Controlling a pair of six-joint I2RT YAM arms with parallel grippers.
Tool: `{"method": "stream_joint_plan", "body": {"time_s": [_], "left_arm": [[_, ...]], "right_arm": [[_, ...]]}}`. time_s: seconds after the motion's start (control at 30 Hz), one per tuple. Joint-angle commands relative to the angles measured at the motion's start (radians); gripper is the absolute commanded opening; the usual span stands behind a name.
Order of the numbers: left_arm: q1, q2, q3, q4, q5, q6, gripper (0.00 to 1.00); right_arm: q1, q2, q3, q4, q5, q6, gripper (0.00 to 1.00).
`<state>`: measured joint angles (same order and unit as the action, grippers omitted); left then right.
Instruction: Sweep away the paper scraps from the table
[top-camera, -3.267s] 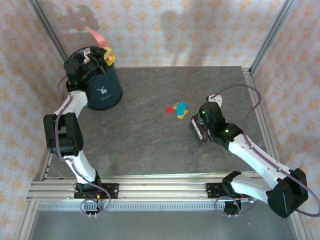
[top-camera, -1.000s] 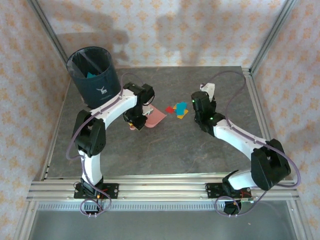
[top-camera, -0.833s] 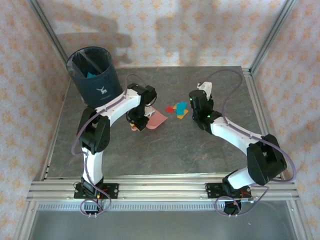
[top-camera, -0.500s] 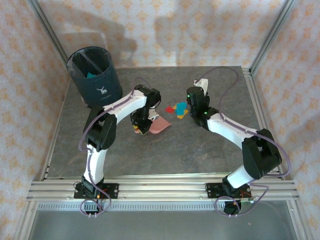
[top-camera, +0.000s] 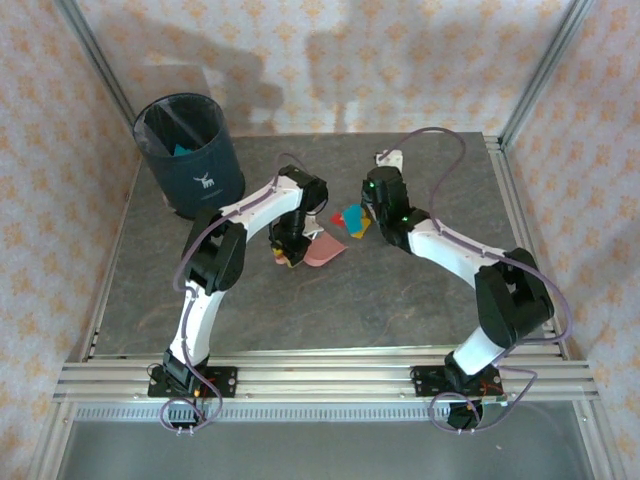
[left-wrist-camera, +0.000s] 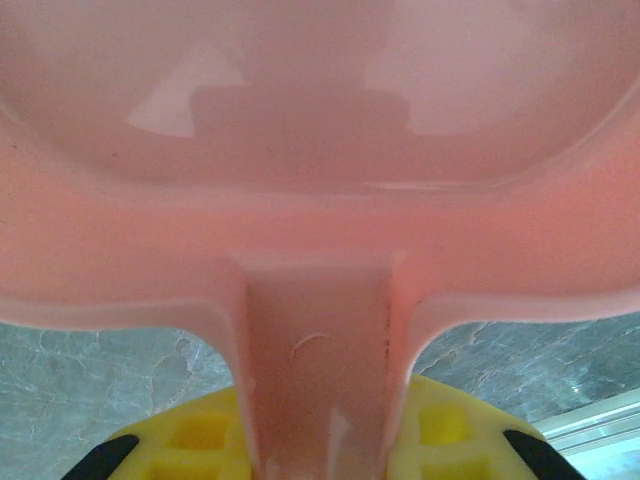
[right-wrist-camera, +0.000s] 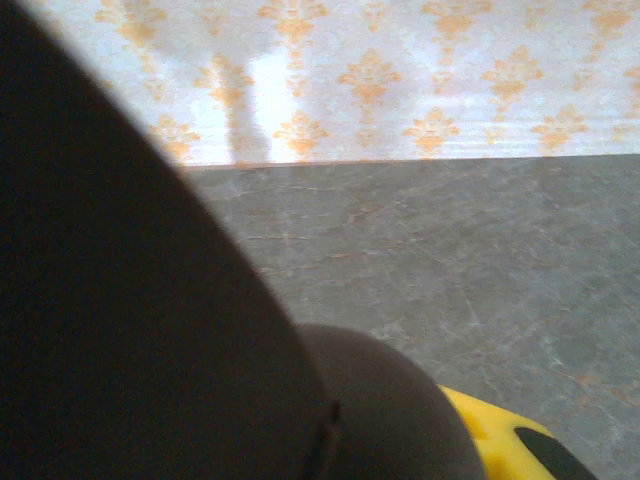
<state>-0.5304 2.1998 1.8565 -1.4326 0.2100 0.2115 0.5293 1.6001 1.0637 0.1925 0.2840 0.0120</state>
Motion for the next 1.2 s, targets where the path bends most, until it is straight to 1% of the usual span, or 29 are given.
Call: {"method": "stream_joint_plan", "body": {"time_s": [0.0,0.3,0.57,0.73,1.0,1.07,1.17], "left_arm": [[-0.008,0.019,0.038,-0.064,0.014,0.019,0.00],[-0.009,0.054,0.068,-0.083,0.028,0.042,0.00],[-0.009,0.061,0.070,-0.076,0.026,0.038,0.00],[-0.010,0.051,0.057,-0.062,0.024,0.031,0.00],[-0.015,0.028,0.015,-0.036,0.031,0.031,0.00],[-0.021,0.016,-0.002,-0.023,0.031,0.028,0.00],[-0.029,-0.003,-0.026,-0.016,0.033,0.030,0.00]], "right_arm": [[0.025,0.047,0.020,-0.049,-0.083,-0.004,0.00],[0.066,0.093,0.066,-0.069,-0.169,-0.040,0.00],[0.108,0.099,0.101,-0.128,-0.244,-0.054,0.00],[0.124,0.064,0.094,-0.172,-0.267,-0.039,0.00],[0.129,-0.039,0.032,-0.174,-0.288,-0.004,0.00],[0.129,-0.069,0.014,-0.167,-0.283,0.007,0.00],[0.129,-0.106,-0.007,-0.157,-0.238,0.021,0.00]]}}
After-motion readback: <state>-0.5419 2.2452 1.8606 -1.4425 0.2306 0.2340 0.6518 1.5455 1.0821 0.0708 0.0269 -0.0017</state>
